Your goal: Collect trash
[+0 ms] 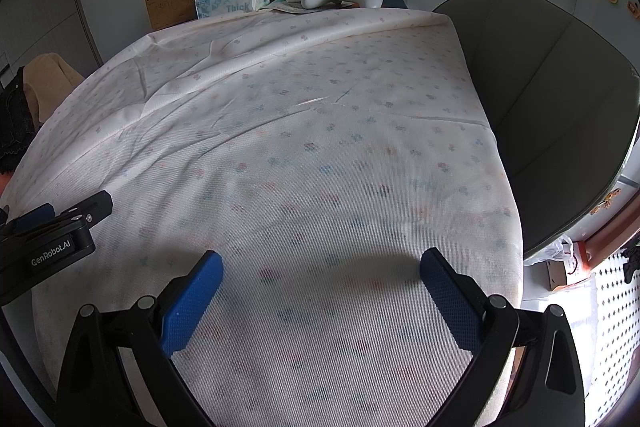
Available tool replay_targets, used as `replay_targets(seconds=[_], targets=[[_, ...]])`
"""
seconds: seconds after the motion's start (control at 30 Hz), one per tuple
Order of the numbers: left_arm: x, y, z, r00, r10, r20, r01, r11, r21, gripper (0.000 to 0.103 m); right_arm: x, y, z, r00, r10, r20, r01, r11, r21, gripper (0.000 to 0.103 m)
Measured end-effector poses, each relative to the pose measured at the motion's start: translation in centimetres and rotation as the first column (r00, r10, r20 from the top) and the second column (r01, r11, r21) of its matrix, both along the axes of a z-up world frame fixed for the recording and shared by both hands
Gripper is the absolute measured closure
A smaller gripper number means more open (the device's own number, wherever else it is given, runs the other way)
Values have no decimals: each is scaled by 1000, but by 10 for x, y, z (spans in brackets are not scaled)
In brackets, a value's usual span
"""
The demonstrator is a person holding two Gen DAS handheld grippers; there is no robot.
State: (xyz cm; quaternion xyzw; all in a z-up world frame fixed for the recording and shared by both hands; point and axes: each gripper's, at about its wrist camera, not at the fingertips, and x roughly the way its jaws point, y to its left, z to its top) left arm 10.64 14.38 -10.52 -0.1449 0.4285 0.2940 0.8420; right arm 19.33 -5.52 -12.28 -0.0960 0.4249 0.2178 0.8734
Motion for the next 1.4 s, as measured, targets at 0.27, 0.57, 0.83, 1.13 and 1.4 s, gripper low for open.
replay_targets(seconds=[0.27,0.57,0.83,1.13,1.4], targets=[[0,0,0,1000,0,0,0,1000,0,4,0,-1,0,1000,18,-2,-18,1000,2,6],[0,0,0,1000,0,0,0,1000,0,4,-29,-115,75,949,-23,315,-19,991,132,7],[0,0,0,1000,0,0,0,1000,0,4,80,-298,-23,917,-396,38,385,908,167,7],[0,0,0,1000,0,0,0,1000,0,4,192,-293,-256,804,-289,-520,316,948,-39,36],[0,0,0,1000,0,0,0,1000,0,4,205,-245,-358,728,-227,-647,99,969,-228,39]])
